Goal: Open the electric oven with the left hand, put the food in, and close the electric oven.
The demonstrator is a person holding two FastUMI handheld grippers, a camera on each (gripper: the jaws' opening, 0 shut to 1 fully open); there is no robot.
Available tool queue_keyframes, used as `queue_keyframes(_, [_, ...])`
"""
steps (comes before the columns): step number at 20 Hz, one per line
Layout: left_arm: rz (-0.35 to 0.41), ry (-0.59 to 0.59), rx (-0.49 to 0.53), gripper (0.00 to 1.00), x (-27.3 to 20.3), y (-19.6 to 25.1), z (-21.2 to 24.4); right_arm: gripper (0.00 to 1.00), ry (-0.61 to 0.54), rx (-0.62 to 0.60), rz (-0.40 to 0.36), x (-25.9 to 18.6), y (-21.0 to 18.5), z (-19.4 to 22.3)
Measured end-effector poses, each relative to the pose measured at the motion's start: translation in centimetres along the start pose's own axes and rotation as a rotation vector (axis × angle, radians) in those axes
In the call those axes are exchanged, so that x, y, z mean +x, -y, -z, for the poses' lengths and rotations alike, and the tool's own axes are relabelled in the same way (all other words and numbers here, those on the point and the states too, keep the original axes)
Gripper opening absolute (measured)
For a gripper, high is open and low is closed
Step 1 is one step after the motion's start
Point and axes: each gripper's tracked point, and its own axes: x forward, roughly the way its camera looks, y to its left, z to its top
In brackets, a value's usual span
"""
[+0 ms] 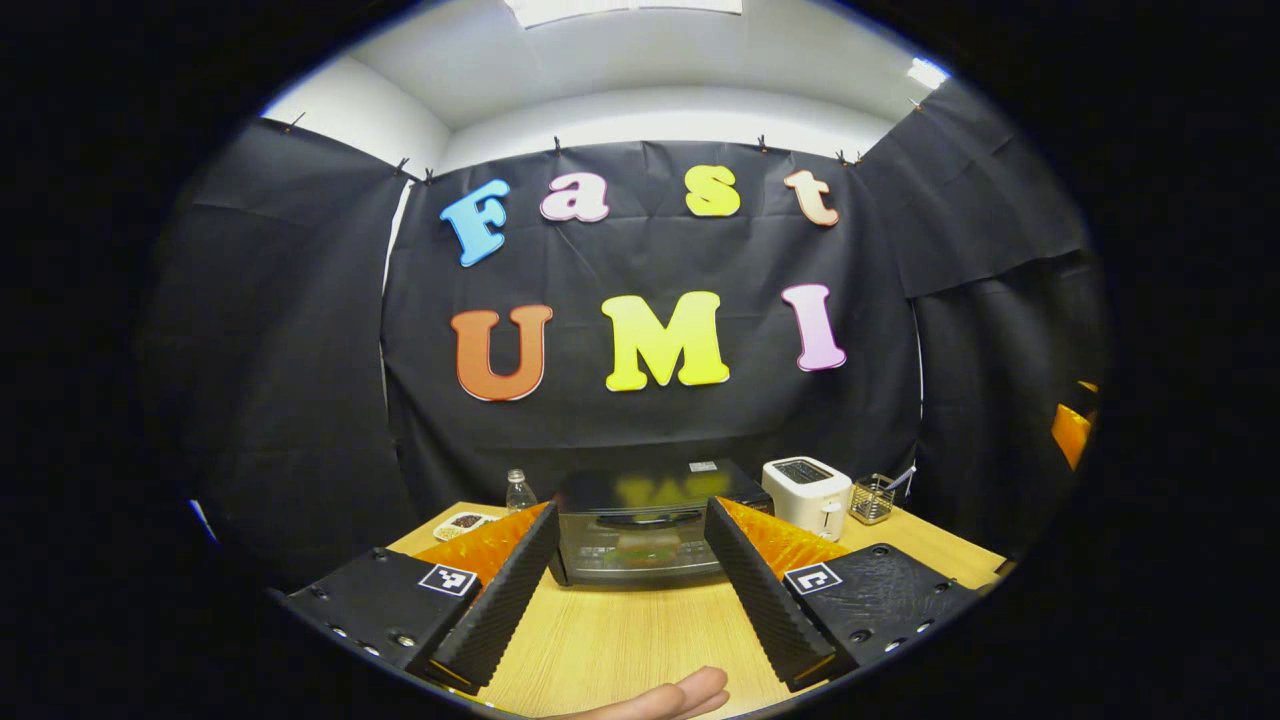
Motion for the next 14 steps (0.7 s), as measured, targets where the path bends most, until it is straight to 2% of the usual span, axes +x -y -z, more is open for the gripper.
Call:
queue_keyframes(1, [-0.004, 0.014, -0.004, 0.96, -1.3, 0.0, -0.6, 1.00, 0.010, 0.006, -0.003, -0.4, -0.1, -0.4])
queue_keyframes(2, [-0.012, 0.023, -0.015, 0.96, -2.3, -0.3, -1.1, 0.94, 0.018, 0.012, -0.006, -0.9, -0.1, -0.9])
queue_keyframes(5, [-0.046, 0.046, -0.050, 0.96, -5.7, -1.6, -1.9, 0.94, 0.048, 0.048, -0.016, -2.2, -0.6, -2.0])
queue_keyframes(6, [-0.052, 0.064, -0.064, 0.96, -6.8, -1.9, -2.2, 1.00, 0.050, 0.059, -0.020, -2.6, -0.8, -2.2])
queue_keyframes(9, [-0.052, 0.103, -0.083, 0.95, -9.5, -2.5, -2.6, 1.00, 0.041, 0.050, -0.035, -3.2, -1.5, -2.2])
queue_keyframes(14, [-0.061, 0.063, -0.071, 0.95, -11.2, -3.3, -1.9, 1.00, 0.055, 0.035, -0.048, -4.3, -2.5, -4.1])
